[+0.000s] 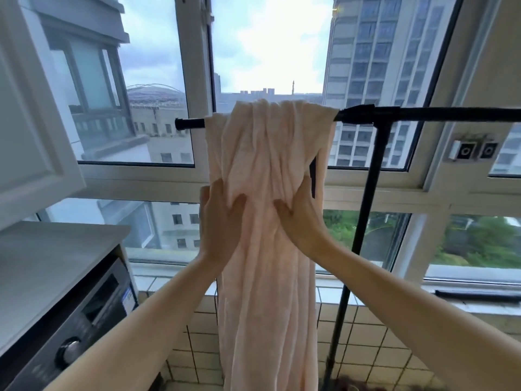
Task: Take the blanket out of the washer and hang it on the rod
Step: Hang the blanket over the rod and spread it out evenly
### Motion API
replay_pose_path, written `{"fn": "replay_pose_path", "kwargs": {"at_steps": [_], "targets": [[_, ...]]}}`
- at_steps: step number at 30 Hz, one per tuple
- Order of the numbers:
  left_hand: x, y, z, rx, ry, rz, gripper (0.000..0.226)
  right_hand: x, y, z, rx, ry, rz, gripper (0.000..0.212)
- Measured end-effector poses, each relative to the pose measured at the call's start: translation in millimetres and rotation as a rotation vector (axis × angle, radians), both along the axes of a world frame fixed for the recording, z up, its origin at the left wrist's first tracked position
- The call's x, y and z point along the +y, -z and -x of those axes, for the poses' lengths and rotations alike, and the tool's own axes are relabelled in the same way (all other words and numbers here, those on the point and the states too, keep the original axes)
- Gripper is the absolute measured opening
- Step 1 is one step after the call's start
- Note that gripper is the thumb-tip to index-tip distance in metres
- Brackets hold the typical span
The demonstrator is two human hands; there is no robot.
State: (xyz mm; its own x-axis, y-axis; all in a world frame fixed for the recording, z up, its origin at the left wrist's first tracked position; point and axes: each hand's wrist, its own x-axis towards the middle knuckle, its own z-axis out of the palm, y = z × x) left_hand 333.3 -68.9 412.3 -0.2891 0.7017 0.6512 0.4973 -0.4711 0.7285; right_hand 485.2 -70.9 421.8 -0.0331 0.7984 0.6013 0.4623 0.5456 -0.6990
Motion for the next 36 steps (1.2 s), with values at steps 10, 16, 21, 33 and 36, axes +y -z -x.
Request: {"fn": "replay_pose_path", "kwargs": {"at_steps": [10, 16, 21, 33, 36], "targets": [[-1.2, -47.0, 4.6, -0.061, 0.014, -0.138, 0.014, -13.9, -57.2, -15.8, 0.039, 0.146, -0.017, 0.033], [5.4, -68.2, 7.6, -0.429, 0.184, 0.166, 0.044, -15.8, -72.6, -11.8, 0.291, 0.018, 0.048, 0.065], [3.7, -66.4, -1.6, -0.223, 0.249, 0.345, 0.042, -18.8, -80.2, -2.8, 0.195, 0.09, 0.149, 0.086], [-14.1, -135.7, -16.4, -0.075, 0.27, 0.049, 0.025, -16.2, -143.7, -15.6, -0.038, 0.212, -0.169, 0.022], [1.0, -165.6, -23.8, -0.039, 0.281, 0.046, 0.029, -1.6, -171.6, -26.9, -0.075, 0.281, -0.18, 0.015]]}}
